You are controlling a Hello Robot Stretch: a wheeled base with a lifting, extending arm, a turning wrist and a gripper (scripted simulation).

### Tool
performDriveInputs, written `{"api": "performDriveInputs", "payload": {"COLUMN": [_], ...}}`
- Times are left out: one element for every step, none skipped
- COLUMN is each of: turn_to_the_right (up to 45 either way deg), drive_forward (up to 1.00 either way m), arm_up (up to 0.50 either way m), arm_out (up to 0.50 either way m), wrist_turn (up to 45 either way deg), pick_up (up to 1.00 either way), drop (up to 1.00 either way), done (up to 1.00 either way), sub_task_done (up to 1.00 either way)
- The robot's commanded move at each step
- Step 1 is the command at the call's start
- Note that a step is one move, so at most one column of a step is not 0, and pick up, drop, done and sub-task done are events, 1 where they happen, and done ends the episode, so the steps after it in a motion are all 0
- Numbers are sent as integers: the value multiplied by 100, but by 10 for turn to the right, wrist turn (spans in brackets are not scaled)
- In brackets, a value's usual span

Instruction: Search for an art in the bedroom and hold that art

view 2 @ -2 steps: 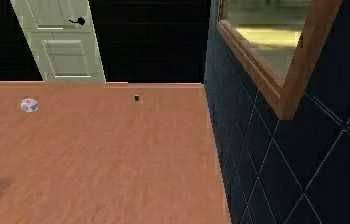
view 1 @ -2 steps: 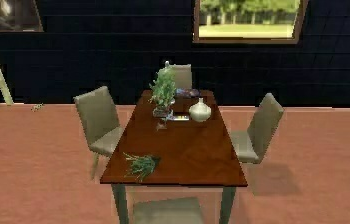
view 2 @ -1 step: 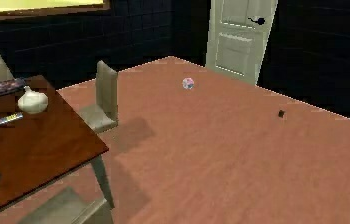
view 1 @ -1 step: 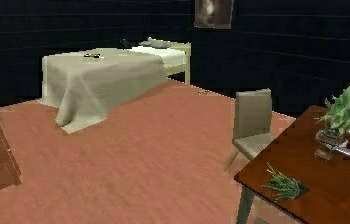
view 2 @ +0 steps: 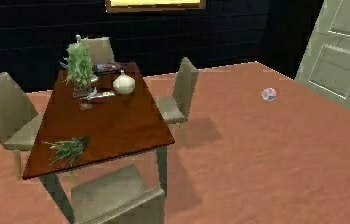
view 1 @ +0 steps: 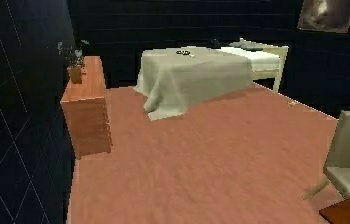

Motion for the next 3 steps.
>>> {"api": "performDriveInputs", "payload": {"turn_to_the_right": [0, 240, 0], "drive_forward": [30, 0, 100], "arm_up": [0, 0, 0], "arm_out": [0, 0, 0], "wrist_turn": [0, 0, 0], "pick_up": [0, 0, 0], "drop": [0, 0, 0], "done": [0, 0, 0], "sub_task_done": [0, 0, 0]}}
